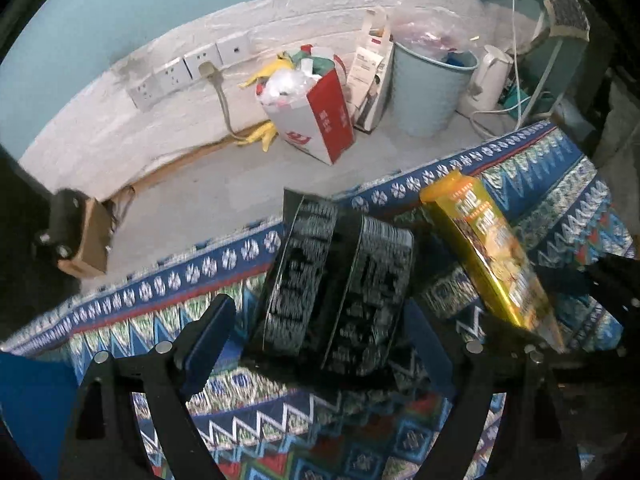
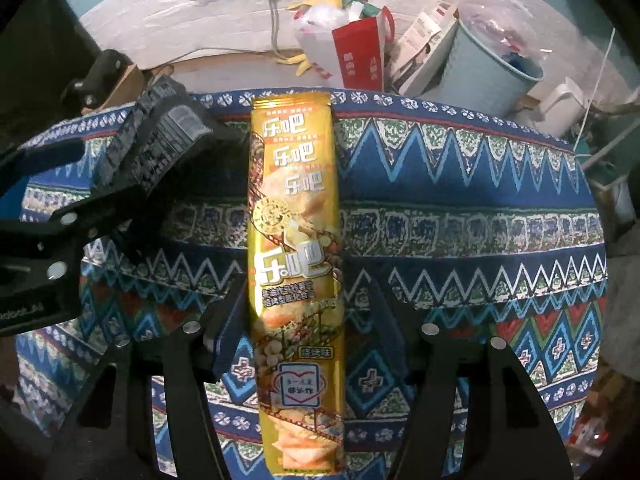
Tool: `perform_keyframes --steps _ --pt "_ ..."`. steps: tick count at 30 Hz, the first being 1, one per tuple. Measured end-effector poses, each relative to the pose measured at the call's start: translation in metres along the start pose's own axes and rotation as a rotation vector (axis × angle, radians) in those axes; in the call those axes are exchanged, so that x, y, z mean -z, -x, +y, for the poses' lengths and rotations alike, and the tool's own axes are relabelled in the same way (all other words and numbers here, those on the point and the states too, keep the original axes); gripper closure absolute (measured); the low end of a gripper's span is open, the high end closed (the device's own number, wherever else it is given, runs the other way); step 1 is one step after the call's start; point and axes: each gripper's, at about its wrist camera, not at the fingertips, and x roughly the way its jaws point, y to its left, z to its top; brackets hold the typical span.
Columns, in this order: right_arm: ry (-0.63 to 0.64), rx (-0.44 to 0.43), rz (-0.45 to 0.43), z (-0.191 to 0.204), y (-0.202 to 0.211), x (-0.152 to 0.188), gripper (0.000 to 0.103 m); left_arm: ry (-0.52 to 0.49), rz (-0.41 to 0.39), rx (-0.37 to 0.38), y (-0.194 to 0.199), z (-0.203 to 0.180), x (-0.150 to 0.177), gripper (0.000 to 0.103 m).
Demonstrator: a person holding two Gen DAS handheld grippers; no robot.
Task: Organize snacks
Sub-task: 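Grasp the black bag with the left tool while the right tool grasps the yellow bar, then lift both held snacks and carry them over the cardboard box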
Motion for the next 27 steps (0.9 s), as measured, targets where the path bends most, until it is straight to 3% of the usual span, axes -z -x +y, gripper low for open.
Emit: perform_keyframes --steps 5,9,14,16,17,19,27 --pt "-0.001 0.007 -0.019 -0.002 -0.002 0.003 0.048 -0.034 0.032 0.003 -0.014 -0.01 -0.002 0.015" --pt "0.022 0.018 -0.03 0.001 0.0 0.003 0.07 -0.062 0.055 -0.019 -0.025 -0.012 0.001 0.015" --pt "0.027 0.016 -0.04 -0.001 0.001 0.004 0.073 -0.049 0.03 -0.006 -0.025 -0.006 0.002 0.012" --pt "0.026 0.02 -0.046 -0.001 0.002 0.004 0.073 -0.049 0.017 -0.001 -0.023 -0.005 0.003 0.018" --pt "0.025 0.02 -0.047 -0.001 0.003 0.004 0.073 -0.054 0.003 -0.018 -0.02 -0.004 0.004 0.029" --pt "0.02 0.017 -0.05 -0.002 0.003 0.004 0.073 -0.058 -0.002 -0.017 -0.017 -0.003 0.006 0.039" --pt "0.03 0.033 -0.066 0.003 0.012 0.009 0.074 -0.039 0.021 -0.043 -0.006 0.008 0.023 0.039"
